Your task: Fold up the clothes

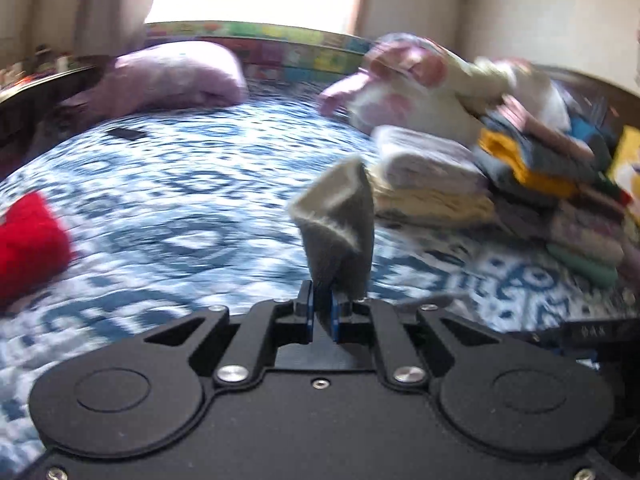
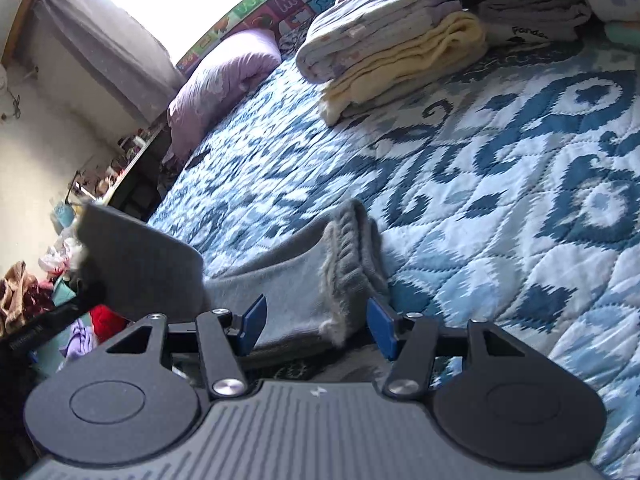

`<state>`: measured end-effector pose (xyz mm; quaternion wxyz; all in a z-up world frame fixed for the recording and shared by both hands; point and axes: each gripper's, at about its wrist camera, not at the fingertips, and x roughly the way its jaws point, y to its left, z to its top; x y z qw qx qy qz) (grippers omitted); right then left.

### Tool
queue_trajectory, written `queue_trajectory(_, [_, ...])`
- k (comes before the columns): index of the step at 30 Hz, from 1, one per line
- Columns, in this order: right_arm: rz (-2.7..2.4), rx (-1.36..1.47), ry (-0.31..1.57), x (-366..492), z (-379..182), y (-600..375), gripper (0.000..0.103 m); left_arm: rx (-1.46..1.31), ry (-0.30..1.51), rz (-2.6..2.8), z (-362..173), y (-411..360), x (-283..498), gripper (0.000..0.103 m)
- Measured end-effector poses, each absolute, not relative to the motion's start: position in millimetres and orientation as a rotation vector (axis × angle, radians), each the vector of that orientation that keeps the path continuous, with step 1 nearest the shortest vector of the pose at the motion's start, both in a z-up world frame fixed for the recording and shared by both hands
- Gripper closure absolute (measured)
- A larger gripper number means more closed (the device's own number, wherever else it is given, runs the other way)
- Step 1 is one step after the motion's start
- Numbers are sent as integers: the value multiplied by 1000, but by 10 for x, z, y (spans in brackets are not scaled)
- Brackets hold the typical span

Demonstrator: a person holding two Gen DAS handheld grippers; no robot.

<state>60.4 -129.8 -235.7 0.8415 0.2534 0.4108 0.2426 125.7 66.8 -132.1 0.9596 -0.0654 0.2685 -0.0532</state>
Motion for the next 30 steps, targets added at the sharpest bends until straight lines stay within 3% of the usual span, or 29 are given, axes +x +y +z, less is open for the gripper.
queue_trajectory(12, [534, 463, 899, 630, -2323, -1019, 46, -200, 555, 114, -1578, 1737, 1242, 97])
queue_trajectory(25, [513, 415, 917, 759, -2400, -951, 46, -266, 692, 249, -2195, 2292, 1314, 96])
queue_trajectory(27, [516, 407, 916, 778, -2402, -945, 46, -257, 711, 279, -2259, 2308, 1336, 87])
queue_trajectory(30, [517, 412, 913, 797, -2390, -962, 46, -250, 733, 337, -2312, 2350, 1353, 63])
